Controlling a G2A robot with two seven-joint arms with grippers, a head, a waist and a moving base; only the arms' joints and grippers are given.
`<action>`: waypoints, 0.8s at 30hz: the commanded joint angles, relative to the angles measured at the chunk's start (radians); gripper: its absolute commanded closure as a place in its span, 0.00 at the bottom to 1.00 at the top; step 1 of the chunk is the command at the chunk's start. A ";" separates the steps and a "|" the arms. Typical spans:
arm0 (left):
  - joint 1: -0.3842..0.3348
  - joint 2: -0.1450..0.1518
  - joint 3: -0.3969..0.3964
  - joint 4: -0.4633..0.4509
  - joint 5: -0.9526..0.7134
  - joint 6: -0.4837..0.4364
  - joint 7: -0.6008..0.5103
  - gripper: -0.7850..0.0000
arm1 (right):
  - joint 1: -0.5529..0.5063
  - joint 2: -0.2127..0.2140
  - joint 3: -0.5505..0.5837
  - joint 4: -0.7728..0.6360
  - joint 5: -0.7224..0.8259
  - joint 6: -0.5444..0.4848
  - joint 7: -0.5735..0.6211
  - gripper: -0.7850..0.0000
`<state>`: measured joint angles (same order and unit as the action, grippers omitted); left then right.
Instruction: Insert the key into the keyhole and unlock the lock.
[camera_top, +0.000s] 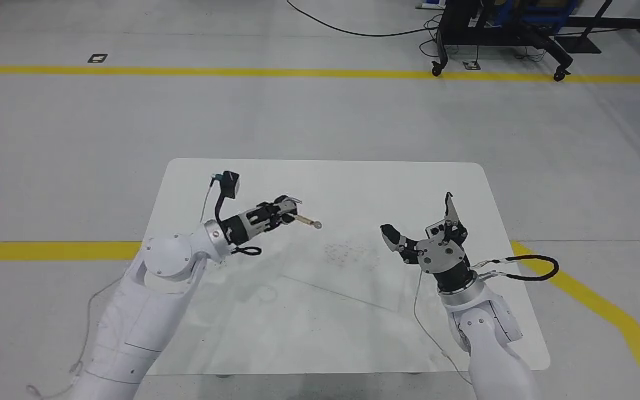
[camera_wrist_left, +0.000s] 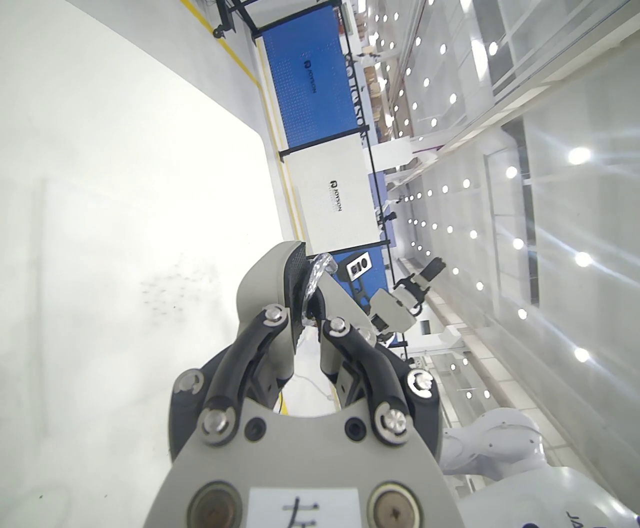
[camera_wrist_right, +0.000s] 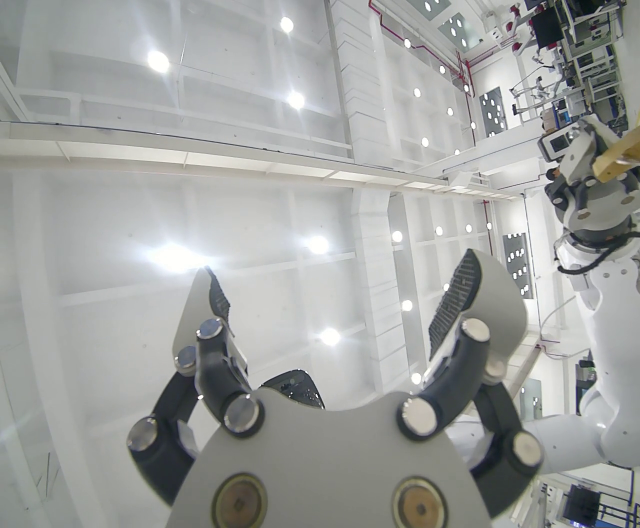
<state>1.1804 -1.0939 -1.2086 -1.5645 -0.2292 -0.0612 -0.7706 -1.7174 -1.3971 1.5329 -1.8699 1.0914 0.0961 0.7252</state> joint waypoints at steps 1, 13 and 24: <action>-0.007 0.004 0.011 -0.004 0.075 0.006 -0.022 1.00 | 0.000 0.000 0.000 0.000 0.000 0.000 0.000 0.00; -0.030 0.009 0.094 -0.024 0.367 0.049 -0.054 1.00 | 0.000 0.000 0.000 0.000 0.000 0.000 0.000 0.00; -0.097 -0.020 0.265 -0.039 0.567 0.160 -0.045 1.00 | 0.000 0.000 0.000 0.000 0.000 0.000 0.000 0.00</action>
<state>1.0959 -1.1092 -0.9707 -1.6078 0.3163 0.0880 -0.8124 -1.7174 -1.3971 1.5329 -1.8699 1.0914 0.0961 0.7252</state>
